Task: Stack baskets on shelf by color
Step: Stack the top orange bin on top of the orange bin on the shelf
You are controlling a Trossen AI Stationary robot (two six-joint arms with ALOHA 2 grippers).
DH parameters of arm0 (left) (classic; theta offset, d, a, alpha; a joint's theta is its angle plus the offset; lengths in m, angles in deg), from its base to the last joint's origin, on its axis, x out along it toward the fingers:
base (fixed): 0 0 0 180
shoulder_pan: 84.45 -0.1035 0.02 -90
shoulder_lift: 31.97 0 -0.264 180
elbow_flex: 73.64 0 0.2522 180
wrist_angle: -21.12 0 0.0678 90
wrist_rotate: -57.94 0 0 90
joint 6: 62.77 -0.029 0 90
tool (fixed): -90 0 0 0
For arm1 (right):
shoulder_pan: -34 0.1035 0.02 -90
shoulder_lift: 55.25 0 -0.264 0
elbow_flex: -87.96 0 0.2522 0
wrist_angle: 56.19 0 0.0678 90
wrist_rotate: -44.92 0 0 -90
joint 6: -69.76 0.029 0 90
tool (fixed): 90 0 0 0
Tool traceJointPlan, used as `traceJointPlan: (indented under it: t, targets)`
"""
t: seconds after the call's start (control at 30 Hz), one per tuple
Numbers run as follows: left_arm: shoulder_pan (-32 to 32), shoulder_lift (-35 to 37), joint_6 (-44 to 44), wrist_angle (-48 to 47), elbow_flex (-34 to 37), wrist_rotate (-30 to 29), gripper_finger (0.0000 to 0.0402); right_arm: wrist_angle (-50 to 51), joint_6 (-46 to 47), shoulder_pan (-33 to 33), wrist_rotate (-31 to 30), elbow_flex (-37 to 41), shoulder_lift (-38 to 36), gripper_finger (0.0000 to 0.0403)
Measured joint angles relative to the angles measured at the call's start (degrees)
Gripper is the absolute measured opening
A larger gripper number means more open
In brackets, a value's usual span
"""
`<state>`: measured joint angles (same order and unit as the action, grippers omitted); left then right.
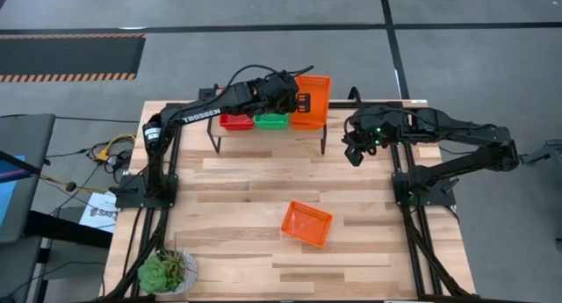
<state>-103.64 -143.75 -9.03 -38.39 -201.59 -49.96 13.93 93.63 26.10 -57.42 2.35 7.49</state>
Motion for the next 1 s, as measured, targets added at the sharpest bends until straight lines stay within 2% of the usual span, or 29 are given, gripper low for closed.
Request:
traceJointPlan:
  t: [0.17, 0.47, 1.0]
  targets:
    - [-0.17, -1.01, 0.41, -0.17, 0.09, 2.76, 0.0003, -0.01, -0.23, 0.00, 0.00, 0.00, 0.00, 0.0093]
    - [-0.32, -0.90, 0.98, 0.10, -0.02, 1.06, 0.0029, 0.02, -0.47, 0.00, 0.00, 0.00, 0.00, 0.0093]
    - [-0.40, -0.90, 1.46, 0.14, -0.02, 1.14, 0.0032, 0.02, -1.75, 0.00, 0.02, 0.00, 0.00, 0.0093]
